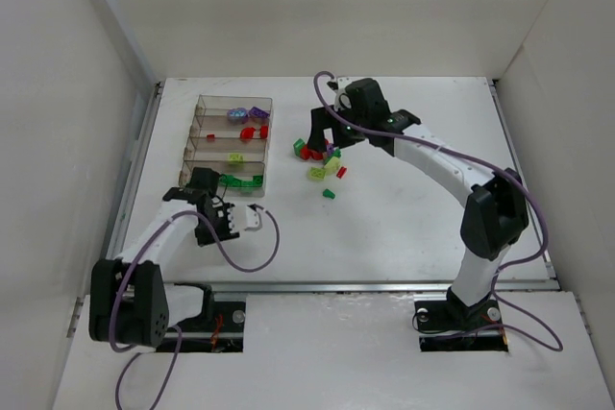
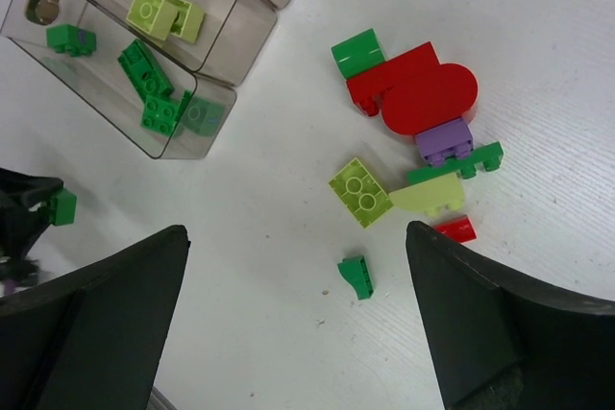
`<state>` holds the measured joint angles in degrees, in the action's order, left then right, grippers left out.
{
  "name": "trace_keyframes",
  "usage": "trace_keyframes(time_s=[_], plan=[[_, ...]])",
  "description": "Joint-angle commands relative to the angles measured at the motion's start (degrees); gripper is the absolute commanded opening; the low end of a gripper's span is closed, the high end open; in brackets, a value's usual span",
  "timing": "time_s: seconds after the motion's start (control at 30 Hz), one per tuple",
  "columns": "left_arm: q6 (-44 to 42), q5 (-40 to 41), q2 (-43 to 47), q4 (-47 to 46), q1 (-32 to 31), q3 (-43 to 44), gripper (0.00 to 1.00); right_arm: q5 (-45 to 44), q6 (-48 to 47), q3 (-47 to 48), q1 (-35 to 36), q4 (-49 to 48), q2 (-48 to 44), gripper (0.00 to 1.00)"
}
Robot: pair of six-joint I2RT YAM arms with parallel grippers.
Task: Sort the legos into containers by color
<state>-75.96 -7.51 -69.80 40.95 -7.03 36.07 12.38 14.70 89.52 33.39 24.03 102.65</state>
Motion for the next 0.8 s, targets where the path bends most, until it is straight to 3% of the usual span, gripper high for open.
trace_keyframes(time_s=[0.0, 0.13, 0.3, 0.47, 0.6, 0.77], plan=[[-0.1, -9.2, 5.2, -0.4, 0.1, 6.6, 0.0, -0.9, -1.0, 3.6, 0.0, -0.7, 0.9, 1.0], [10.0, -12.7, 5.7, -4.8, 0.1, 12.3, 0.0, -0.3, -1.0, 5.1, -0.5, -0.2, 1.5, 1.0], [31.6, -15.2, -0.6, -17.5, 5.0, 17.4, 0.0, 0.2, -1.0, 9.2, -1.7, 0.3, 4.0, 1.0], [35.5, -12.5, -10.2, -20.8, 6.1, 20.6, 0.08, 0.2, -1.5, 12.1, -2.2, 2.2, 5.0, 1.0], [37.1, -11.2, -14.1, -23.7, 7.5, 23.3, 0.26, -1.0, -1.5, 12.9, -2.2, 2.8, 5.0, 1.0], [36.6, -11.2, -13.6, -24.2, 8.0, 23.3, 0.65, -2.1, -1.5, 10.9, -2.2, 2.8, 3.0, 1.0]])
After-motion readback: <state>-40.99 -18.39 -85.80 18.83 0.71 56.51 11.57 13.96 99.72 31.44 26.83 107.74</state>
